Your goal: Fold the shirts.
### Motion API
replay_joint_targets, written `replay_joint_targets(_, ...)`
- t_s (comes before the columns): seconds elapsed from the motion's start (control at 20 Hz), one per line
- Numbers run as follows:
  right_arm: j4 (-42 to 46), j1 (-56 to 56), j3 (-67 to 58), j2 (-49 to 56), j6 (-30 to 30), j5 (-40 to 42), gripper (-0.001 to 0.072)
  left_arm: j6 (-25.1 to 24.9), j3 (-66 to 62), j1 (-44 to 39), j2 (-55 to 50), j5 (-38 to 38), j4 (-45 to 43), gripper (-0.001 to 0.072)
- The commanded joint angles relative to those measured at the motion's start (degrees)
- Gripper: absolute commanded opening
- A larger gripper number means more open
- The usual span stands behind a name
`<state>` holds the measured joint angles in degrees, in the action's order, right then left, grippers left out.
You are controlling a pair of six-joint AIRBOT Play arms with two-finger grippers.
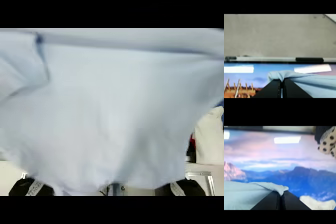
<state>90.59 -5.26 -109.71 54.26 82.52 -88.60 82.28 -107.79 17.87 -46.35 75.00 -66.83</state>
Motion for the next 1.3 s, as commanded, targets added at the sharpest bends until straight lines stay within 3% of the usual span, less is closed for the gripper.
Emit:
replay_joint_targets(0.0,-2.78,0.00,7.69,10.34,1.31,-6.29,0.0066,-0.63,9.31,-0.39,-6.91,7.48,-1.16,0.0036)
replay_joint_targets(0.1,-5.55,0.15,18.78,14.45,1.33,0.33,0.0066,-2.60,19.91,-2.14,-10.86,5.99,-1.20,0.0036)
replay_joint_targets(0.2,-5.88,0.13,27.85,19.30,1.38,13.60,0.0066,-3.69,29.27,-4.81,-15.85,-1.01,-1.20,0.0036)
replay_joint_targets(0.3,-6.08,0.13,29.20,25.94,3.10,24.96,0.0066,-5.16,32.20,-7.48,-23.65,-8.61,-1.18,0.0036)
replay_joint_targets(0.5,-14.82,0.26,26.43,36.11,6.03,46.51,0.0066,-3.87,23.28,-8.92,-40.83,-21.24,-1.09,0.0036)
replay_joint_targets(0.7,-18.64,2.38,25.55,41.86,6.01,58.84,0.0066,-1.66,13.22,-9.25,-53.00,-26.93,5.05,0.0037)
replay_joint_targets(0.8,-18.69,3.67,25.55,44.15,6.32,59.10,0.0066,-1.64,12.52,-9.73,-56.39,-29.68,7.02,0.0037)
replay_joint_targets(0.9,-18.53,4.00,25.55,45.57,7.28,56.00,0.0066,-1.64,12.50,-9.92,-58.60,-26.86,6.97,0.0037)
replay_joint_targets(1.1,-13.88,1.84,25.55,42.75,7.21,43.74,0.0066,-5.86,12.17,-7.56,-58.53,-10.45,6.32,0.0036)
replay_joint_targets(1.25,-13.03,0.44,25.55,40.52,6.99,29.46,0.0066,-6.40,12.00,-5.99,-57.24,2.62,5.70,0.0036)
